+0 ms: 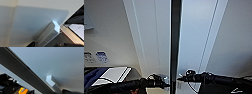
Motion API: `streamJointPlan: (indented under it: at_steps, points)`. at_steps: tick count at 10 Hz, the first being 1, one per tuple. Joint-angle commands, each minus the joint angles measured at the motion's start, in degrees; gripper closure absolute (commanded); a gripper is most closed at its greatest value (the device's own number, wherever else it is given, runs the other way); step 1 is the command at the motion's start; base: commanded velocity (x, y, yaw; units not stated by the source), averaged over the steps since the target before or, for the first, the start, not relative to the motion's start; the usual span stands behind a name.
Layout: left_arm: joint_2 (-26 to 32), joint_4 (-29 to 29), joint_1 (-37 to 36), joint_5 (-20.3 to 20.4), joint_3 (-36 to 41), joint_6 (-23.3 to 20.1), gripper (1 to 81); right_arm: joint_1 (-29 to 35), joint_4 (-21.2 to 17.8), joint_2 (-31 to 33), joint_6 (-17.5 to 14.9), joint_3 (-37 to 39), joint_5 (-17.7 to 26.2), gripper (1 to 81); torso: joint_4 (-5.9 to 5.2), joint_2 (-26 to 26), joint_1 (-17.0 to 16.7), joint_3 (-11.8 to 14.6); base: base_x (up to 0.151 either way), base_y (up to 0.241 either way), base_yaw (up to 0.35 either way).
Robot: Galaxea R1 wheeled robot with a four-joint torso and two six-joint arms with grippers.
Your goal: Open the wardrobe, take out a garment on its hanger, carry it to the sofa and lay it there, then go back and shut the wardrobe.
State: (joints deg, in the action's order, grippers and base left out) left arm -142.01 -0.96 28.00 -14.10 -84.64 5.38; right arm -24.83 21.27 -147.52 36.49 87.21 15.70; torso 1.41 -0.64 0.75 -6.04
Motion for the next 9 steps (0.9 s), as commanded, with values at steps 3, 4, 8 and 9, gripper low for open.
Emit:
streamJointPlan:
  at_steps: [3, 4, 8, 9]
  points:
    - [13.3, -2.8, 0.9, -1.3, 18.9, -0.3, 1.0, 2.0, -1.2, 9.4, 0.1, -20.3, -4.2, 1.0, 0.0, 0.0, 0.0, 0.0, 0.0, 0.0, 0.0]
    - [14.4, -2.6, 2.8, -1.3, 19.9, -0.5, 1.0, 0.0, 0.4, 11.3, 0.1, -22.5, -4.3, 1.0, 0.0, 0.0, 0.0, 0.0, 0.0, 0.0, 0.0]
    - [23.5, -2.3, 10.4, -0.1, 24.2, -3.1, 1.0, -6.1, 5.5, 19.1, 0.0, -27.8, -6.7, 1.0, 0.0, 0.0, 0.0, 0.1, 0.0, 0.0, 0.0]
    - [26.4, -2.4, 12.3, 2.4, 25.1, -4.0, 1.0, -7.5, 6.2, 21.0, 0.0, -28.9, -6.8, 1.0, 0.0, 0.0, 0.0, 0.1, 0.0, 0.0, 0.0]
